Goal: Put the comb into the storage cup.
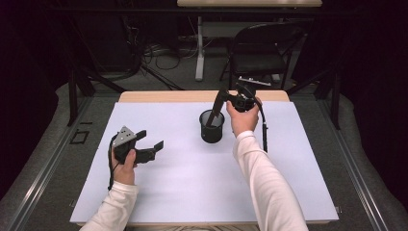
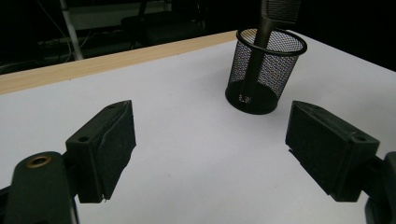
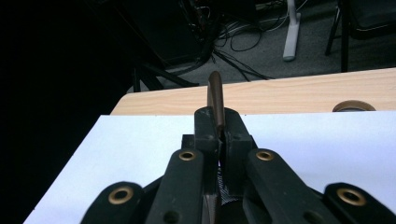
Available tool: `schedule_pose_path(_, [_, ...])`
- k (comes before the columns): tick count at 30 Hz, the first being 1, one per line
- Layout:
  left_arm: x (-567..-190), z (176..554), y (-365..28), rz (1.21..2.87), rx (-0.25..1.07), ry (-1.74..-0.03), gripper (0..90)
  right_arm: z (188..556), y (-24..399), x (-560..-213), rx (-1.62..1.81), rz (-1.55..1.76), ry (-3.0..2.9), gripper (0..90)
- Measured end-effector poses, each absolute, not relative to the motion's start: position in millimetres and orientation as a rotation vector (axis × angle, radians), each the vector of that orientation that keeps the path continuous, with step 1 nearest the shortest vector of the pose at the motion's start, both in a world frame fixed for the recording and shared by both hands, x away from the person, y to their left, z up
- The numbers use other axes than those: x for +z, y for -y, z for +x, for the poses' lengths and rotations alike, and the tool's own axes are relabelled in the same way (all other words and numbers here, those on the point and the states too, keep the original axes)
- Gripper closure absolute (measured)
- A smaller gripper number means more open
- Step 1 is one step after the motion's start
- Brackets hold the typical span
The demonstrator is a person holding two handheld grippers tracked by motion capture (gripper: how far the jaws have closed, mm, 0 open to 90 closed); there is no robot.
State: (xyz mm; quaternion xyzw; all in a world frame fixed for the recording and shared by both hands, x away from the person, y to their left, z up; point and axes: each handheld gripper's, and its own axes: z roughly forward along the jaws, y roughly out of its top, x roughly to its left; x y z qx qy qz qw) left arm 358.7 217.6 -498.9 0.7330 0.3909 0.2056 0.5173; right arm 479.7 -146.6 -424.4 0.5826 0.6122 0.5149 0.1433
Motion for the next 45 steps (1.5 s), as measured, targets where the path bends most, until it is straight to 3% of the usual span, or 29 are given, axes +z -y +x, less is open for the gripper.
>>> schedule_pose_path(45, [-500,359,-216,1.769,0.495,-0.936,16.2,483,183,-443,1.549,1.783,-1.710,86.7])
